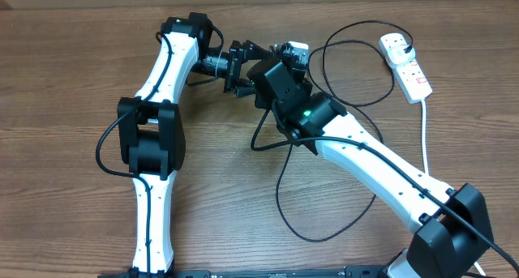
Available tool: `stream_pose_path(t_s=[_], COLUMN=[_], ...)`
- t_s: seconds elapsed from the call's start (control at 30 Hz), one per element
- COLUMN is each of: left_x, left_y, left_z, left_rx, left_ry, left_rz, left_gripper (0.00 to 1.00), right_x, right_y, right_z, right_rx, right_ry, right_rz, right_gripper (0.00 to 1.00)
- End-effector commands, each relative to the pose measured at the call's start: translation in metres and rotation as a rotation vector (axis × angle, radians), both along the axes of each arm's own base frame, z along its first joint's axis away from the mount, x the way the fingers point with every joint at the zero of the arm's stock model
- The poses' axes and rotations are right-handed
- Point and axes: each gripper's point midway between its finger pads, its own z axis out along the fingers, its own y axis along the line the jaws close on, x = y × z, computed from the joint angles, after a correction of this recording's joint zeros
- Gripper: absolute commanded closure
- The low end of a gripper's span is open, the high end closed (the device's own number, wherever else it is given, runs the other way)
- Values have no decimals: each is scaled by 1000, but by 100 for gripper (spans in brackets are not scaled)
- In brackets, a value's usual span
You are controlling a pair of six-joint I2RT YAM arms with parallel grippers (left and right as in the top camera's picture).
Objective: Plug charger to phone and switch on socket
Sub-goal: 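Grasp the phone's lower end with the right gripper, then reposition the phone between both grippers, bottom end toward the right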
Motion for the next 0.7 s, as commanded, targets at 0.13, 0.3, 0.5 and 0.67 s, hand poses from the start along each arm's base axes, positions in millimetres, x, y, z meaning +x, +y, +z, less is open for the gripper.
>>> stream_pose_path(t_s=[0.13, 0.3, 0.5, 0.67], left_x=[8, 22, 40, 33], left_y=[-4, 15, 54, 72], left_z=[6, -25, -4, 29], left_rx=[-38, 133, 35, 22], left_ry=[-120, -230, -516, -731], left_rz=[-9, 3, 41, 28], left_gripper=[19, 9, 2, 3], right_x=[8, 10, 16, 23], right_y=[-4, -16, -49, -57], right_z=[14, 25, 55, 58], right_rx=[-3, -35, -36, 317], right_ry=[-49, -93, -175, -105], right_rz=[-38, -88, -201, -345], right_gripper=[96, 96, 96, 96])
